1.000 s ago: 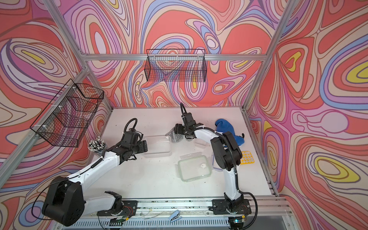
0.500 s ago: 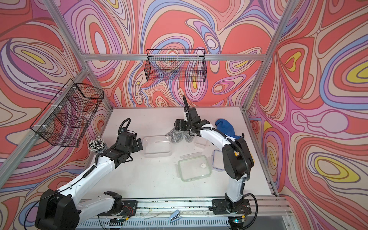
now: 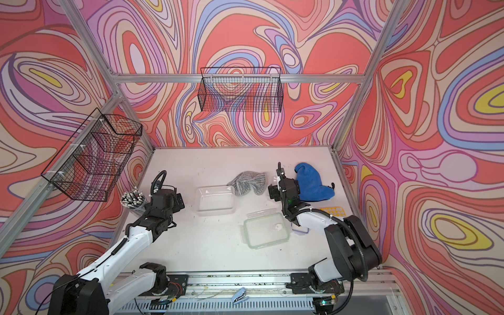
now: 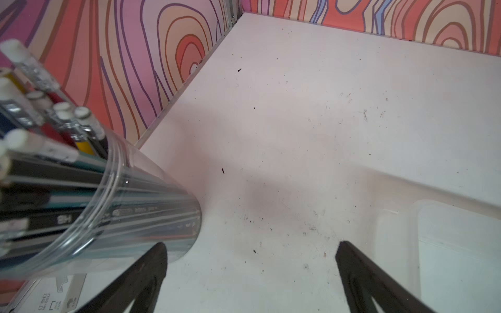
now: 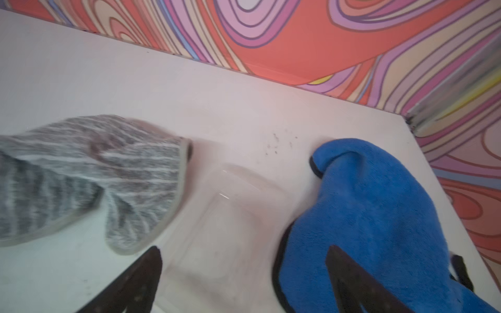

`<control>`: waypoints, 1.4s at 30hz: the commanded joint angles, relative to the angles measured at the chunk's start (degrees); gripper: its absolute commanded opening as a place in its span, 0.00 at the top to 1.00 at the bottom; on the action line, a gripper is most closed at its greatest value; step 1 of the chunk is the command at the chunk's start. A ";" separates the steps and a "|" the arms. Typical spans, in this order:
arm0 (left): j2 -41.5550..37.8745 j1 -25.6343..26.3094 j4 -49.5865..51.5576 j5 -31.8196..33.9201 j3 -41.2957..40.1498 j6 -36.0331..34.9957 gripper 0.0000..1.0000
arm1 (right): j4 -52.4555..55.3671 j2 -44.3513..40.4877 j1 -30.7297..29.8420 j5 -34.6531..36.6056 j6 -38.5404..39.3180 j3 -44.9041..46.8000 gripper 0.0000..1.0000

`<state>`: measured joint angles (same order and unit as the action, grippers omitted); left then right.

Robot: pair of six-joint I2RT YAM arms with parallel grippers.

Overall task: Wipe the insides of the lunch boxes
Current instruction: Reset both arms

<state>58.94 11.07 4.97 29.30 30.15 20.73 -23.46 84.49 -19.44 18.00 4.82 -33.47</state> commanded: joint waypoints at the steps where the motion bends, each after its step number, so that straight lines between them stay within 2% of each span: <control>1: -0.44 -0.87 -7.68 2.53 -2.79 -3.25 0.00 | -19.73 0.75 4.13 1.68 2.74 5.23 0.02; 7: -0.86 -1.27 -18.33 2.45 -8.46 -7.47 0.00 | -32.20 6.33 11.92 -4.04 -1.24 10.41 0.01; 10: -0.16 -1.33 -24.84 1.12 -11.09 -10.10 0.00 | -39.16 11.50 13.55 -5.50 -1.96 11.36 0.02; 12: 0.74 -1.33 -28.67 0.63 -12.10 -12.14 0.00 | -38.22 11.62 15.51 -7.76 -4.12 11.54 0.02; 14: 1.86 -1.40 -32.00 -0.31 -12.55 -13.96 0.00 | -43.21 15.10 16.01 -7.84 -3.88 11.65 0.02; 16: 3.22 -1.32 -35.44 -1.67 -12.90 -15.99 0.00 | -34.59 13.59 16.25 -10.28 -4.29 8.89 0.02; 22: 11.21 -1.49 -51.03 -4.93 -15.70 -21.85 0.00 | -31.56 14.29 18.37 -13.03 -5.71 6.67 0.01; 28: 20.33 -2.01 -66.14 -9.91 -16.80 -24.61 0.03 | -31.36 14.20 18.47 -13.09 -5.78 6.64 0.02; 31: 23.92 -3.42 -64.51 -15.63 -15.24 -24.37 0.07 | -31.41 14.21 18.48 -13.12 -5.78 6.67 0.02; 34: 30.68 -4.66 -71.01 -17.88 -15.37 -24.21 0.10 | -31.38 14.20 18.51 -13.16 -5.72 6.69 0.02; 35: 31.66 -4.81 -72.94 -16.90 -15.03 -24.15 0.09 | -31.39 14.14 18.53 -13.13 -5.73 6.68 0.02; 37: 28.29 -5.16 -62.97 -17.69 -12.87 -22.63 0.09 | -31.38 14.13 18.49 -13.08 -5.75 6.75 0.02; 38: 28.78 -5.75 -61.37 -19.39 -11.92 -22.71 0.10 | -31.61 14.13 18.54 -13.08 -5.70 6.83 0.02; 40: 30.17 -6.61 -60.81 -19.49 -10.08 -22.24 0.05 | -32.00 14.09 18.49 -12.64 -5.44 7.02 0.02; 42: 28.91 -8.45 -53.82 -20.51 -7.91 -19.65 0.04 | -31.87 14.09 18.52 -12.66 -5.53 6.94 0.02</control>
<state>88.77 4.54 -54.13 11.29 19.46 -1.06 -54.72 98.39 -1.19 5.13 -0.82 -26.30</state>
